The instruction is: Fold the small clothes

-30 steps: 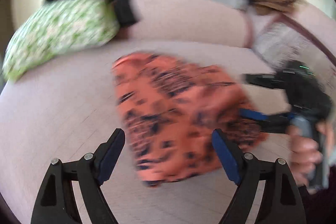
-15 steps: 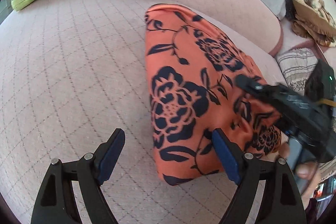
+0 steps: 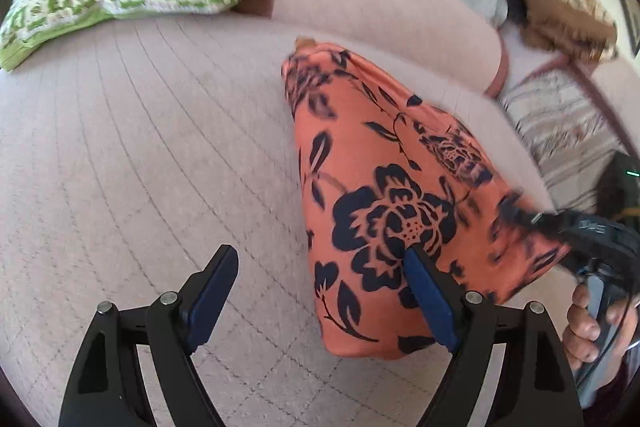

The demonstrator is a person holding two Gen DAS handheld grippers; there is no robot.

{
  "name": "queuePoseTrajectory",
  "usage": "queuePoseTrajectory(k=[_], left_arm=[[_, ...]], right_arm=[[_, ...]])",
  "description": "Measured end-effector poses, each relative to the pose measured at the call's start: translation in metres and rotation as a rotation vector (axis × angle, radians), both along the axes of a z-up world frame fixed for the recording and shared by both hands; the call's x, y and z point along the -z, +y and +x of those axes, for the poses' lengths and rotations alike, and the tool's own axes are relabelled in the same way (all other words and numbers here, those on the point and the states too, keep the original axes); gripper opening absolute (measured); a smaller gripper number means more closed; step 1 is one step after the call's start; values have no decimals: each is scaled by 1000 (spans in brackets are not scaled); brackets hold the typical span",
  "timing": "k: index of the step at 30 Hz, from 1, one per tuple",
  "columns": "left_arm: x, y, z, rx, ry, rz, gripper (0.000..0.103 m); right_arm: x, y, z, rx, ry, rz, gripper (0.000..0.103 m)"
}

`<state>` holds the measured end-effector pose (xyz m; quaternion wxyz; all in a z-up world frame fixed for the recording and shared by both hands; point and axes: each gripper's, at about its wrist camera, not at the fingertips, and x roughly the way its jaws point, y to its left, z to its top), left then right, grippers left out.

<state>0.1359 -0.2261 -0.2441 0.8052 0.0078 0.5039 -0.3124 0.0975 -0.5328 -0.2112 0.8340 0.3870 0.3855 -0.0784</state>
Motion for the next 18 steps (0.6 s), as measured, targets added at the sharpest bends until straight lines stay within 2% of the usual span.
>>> queuePoseTrajectory(k=[1, 2, 3, 4, 8, 10, 13, 16, 18], left_arm=[[4, -3, -1, 6, 9, 20, 85], [3, -5, -3, 9, 8, 26, 85], [1, -8, -6, 10, -2, 33, 85], [0, -12, -4, 13, -9, 41, 85], [0, -26, -15, 34, -34, 70, 85], [5, -34, -14, 46, -35, 78, 85], [9, -35, -16, 62, -71, 105, 85], [7, -35, -21, 77, -111, 128, 86], [10, -39, -21, 82, -123, 135, 89]], right_arm=[[28, -11, 2, 7, 126, 132, 23], [39, -16, 1, 7, 162, 191, 25], [41, -23, -5, 27, 145, 240, 28], [37, -29, -10, 41, 129, 244, 31], [-11, -43, -27, 177, 37, 23, 34], [-27, -39, -24, 191, -41, -45, 34], [-38, -13, 13, 49, -96, -116, 34], [-39, 5, 54, -52, -80, -202, 34], [-33, 8, 77, -77, -66, -204, 34]])
